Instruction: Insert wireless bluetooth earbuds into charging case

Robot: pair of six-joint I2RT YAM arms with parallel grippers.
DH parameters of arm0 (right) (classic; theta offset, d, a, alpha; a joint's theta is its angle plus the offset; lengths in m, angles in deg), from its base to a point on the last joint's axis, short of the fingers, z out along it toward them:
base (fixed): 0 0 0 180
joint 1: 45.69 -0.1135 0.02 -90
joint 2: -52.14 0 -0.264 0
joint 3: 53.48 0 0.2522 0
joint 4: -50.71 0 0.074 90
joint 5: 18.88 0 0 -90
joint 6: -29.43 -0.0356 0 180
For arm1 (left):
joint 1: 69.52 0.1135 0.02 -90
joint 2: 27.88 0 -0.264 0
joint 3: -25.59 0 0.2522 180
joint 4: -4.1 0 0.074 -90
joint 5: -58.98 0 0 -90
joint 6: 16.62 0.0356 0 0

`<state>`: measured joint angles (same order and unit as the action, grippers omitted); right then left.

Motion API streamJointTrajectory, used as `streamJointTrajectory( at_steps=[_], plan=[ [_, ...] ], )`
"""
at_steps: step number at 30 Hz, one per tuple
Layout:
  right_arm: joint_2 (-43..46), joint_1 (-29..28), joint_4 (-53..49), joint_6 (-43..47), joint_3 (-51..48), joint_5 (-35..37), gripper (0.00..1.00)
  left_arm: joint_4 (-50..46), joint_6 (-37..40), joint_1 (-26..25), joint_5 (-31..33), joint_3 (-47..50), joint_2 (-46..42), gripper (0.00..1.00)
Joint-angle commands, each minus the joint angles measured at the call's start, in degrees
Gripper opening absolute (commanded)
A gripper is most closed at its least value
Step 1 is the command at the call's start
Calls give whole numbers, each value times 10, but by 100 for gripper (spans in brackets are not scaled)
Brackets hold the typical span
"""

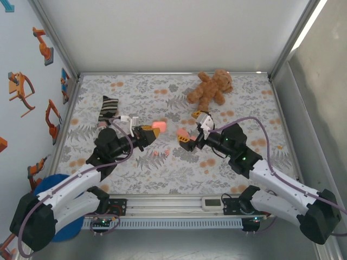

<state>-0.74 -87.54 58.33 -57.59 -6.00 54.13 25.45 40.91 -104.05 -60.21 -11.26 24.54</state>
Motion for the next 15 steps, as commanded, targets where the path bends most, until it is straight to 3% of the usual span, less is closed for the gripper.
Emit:
streamJointTrajectory(
  at_steps=[1, 15],
  plan=[
    [12, 9, 48, -60, -5, -44, 99, 84, 52, -2, 19, 23, -38, 0],
    [-32, 13, 77, -112, 66, -207, 99, 184, 149, -4, -9, 73, -147, 0]
  ],
)
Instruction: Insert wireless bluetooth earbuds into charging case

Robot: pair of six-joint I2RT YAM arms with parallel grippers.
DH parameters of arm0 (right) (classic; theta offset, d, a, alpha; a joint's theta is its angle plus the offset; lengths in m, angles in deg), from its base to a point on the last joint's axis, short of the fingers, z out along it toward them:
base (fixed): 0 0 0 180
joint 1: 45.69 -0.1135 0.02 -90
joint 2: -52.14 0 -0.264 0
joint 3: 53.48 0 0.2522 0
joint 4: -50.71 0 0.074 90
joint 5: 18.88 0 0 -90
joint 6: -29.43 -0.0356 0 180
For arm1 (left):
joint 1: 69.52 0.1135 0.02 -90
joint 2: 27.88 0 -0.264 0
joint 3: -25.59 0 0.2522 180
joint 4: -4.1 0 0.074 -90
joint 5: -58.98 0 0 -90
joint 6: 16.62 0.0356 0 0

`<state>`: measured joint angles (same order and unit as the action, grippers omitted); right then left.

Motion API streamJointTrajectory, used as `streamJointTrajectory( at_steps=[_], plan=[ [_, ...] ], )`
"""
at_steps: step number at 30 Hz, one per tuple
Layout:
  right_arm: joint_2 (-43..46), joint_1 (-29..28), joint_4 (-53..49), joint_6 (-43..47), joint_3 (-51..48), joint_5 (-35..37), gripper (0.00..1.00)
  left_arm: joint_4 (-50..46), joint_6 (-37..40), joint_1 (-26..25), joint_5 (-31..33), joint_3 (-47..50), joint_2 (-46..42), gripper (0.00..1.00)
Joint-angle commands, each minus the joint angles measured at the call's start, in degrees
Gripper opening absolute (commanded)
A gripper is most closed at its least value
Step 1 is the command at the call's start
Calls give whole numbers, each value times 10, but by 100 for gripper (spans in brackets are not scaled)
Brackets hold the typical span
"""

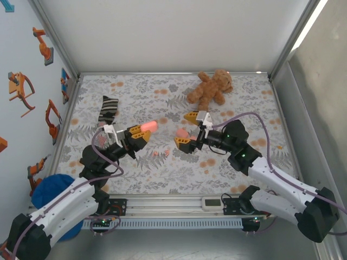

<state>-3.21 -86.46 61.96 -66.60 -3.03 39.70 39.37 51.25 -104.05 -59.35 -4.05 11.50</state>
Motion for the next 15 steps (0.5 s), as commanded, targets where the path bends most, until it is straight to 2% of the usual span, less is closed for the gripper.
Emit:
streamJointTrajectory(
  at_steps=[1, 9, 15],
  plan=[
    [-13, 2, 42, -26, 44, -73, 99, 40, 51, -3, -22, -2, -20, 0],
    [-76, -6, 58, -41, 100, -145, 99, 20, 70, -3, -60, -22, -15, 0],
    [-104, -18, 89, -43, 100, -133, 99, 25, 62, -4, -59, -15, -14, 0]
  ],
)
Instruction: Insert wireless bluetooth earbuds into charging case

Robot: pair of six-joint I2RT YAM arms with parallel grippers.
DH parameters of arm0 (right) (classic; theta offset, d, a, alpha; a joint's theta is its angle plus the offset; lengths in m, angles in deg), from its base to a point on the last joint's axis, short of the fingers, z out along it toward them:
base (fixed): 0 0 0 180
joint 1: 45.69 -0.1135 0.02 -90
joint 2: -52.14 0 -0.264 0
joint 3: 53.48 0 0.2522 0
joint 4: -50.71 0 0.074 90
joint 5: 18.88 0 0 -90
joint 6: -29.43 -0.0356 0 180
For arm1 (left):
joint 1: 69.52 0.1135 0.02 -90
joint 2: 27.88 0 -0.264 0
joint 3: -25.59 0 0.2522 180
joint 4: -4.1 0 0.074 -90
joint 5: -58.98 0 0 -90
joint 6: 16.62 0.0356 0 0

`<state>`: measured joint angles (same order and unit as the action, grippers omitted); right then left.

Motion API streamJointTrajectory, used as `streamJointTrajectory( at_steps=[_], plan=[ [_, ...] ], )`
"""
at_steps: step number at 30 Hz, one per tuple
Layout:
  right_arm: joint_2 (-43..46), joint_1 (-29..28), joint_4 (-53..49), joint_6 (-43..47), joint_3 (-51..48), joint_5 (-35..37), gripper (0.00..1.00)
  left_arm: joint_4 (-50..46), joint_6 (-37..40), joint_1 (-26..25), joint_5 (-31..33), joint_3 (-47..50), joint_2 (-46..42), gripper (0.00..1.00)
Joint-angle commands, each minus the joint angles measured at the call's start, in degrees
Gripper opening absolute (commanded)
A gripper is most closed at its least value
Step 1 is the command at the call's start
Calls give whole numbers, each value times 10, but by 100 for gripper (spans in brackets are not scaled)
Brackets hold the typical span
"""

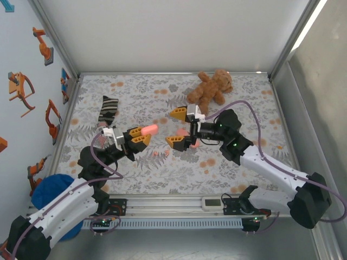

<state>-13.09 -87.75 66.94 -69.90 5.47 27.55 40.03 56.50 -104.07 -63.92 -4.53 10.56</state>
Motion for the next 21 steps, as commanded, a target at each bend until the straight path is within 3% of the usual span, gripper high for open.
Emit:
streamJointTrajectory(
  at_steps=[1, 21],
  plan=[
    [-7, -6, 40, -9, 15, -10, 99, 19, 9, -4, -14, -10, -6, 0],
    [-55, -26, 40, 24, 51, 16, 100, 3, 11, -4, -6, -4, -30, 0]
  ],
)
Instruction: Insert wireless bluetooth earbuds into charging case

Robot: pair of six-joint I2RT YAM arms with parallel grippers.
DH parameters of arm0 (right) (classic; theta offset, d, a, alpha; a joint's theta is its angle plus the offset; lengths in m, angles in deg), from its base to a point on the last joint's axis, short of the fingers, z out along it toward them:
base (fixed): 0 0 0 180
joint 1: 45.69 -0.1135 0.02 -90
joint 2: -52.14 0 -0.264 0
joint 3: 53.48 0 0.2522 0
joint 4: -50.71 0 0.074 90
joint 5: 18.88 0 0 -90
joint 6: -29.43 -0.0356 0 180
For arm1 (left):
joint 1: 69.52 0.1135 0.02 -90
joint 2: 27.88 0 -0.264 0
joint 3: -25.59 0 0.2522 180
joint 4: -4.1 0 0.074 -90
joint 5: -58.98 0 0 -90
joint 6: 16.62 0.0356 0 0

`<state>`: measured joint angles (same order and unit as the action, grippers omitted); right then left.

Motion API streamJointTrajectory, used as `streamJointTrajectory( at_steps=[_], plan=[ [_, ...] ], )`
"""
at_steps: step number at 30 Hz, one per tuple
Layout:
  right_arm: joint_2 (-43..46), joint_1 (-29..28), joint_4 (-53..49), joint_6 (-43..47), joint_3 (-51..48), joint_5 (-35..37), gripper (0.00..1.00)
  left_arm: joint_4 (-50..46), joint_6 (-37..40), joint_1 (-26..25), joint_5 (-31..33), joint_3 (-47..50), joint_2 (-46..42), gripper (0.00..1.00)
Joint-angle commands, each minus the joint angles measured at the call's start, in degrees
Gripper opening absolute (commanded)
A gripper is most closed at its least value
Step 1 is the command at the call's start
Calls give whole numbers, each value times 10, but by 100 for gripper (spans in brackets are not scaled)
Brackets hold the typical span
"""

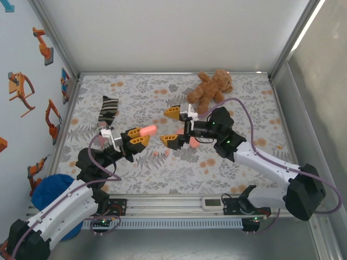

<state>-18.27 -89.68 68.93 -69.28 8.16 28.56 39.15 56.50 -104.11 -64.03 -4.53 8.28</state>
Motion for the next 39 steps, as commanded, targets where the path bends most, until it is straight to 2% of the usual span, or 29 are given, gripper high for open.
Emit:
streamJointTrajectory(
  at_steps=[1, 13, 31, 39],
  plan=[
    [-5, -8, 19, 21, 26, 10, 99, 12, 11, -4, -5, -4, -7, 0],
    [-36, -25, -7, 42, 63, 19, 96, 2, 13, -4, -4, -4, -18, 0],
    [-54, -29, -29, 49, 95, 56, 84, -7, 13, -3, -2, -5, -26, 0],
    [-53, -29, -36, 55, 102, 68, 84, -12, 15, -4, -1, -4, -31, 0]
  ],
)
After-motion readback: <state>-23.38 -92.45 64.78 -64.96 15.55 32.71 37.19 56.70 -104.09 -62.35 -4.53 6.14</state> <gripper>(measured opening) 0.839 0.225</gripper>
